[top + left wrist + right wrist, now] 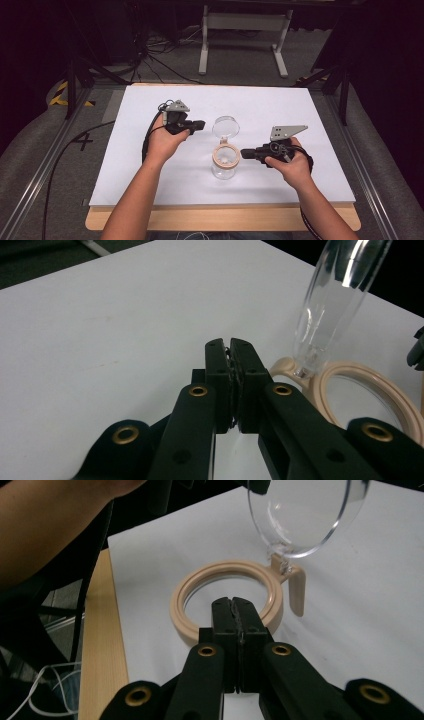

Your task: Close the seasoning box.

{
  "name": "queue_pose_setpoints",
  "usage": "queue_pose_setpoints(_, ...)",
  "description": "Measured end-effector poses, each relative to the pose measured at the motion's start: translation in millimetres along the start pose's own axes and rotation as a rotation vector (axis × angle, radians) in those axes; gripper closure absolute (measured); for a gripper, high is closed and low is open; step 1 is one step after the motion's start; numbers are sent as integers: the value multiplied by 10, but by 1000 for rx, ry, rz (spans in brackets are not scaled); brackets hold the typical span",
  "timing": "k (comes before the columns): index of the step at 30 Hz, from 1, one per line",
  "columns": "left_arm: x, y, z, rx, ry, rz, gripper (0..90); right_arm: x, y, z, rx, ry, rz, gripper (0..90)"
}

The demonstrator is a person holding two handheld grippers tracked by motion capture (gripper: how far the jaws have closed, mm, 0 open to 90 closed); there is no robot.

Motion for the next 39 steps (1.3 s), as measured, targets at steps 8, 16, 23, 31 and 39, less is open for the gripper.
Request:
queue_pose_setpoints(8, -113, 124, -3, 25, -7, 4, 869, -124, 130, -38, 8, -15, 10, 900)
queue_pose_setpoints(16, -176, 102, 78, 42, 14, 27, 874, -164, 197, -9, 2, -23, 7, 900)
queue_pose_setpoints(23, -184, 55, 165, 55, 36, 27, 873, -166, 196, 23, -3, -9, 23, 900)
queue_pose_setpoints(31, -194, -14, 281, 60, 79, 14, 874, -166, 197, 28, -4, 6, 29, 900)
queue_pose_setpoints(39, -180, -92, 374, 62, 95, 10, 861, -155, 209, 14, -25, 12, 24, 900)
Point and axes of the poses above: each handheld gripper's, and its own axes: y roughly forward along the jaws, x roughly out of its underside, z roughly to its right, the point moved 3 cm from there along y, roughly forward along the jaws, and after that the axes turned 8 degrees about -z, right-handed, at the moved point
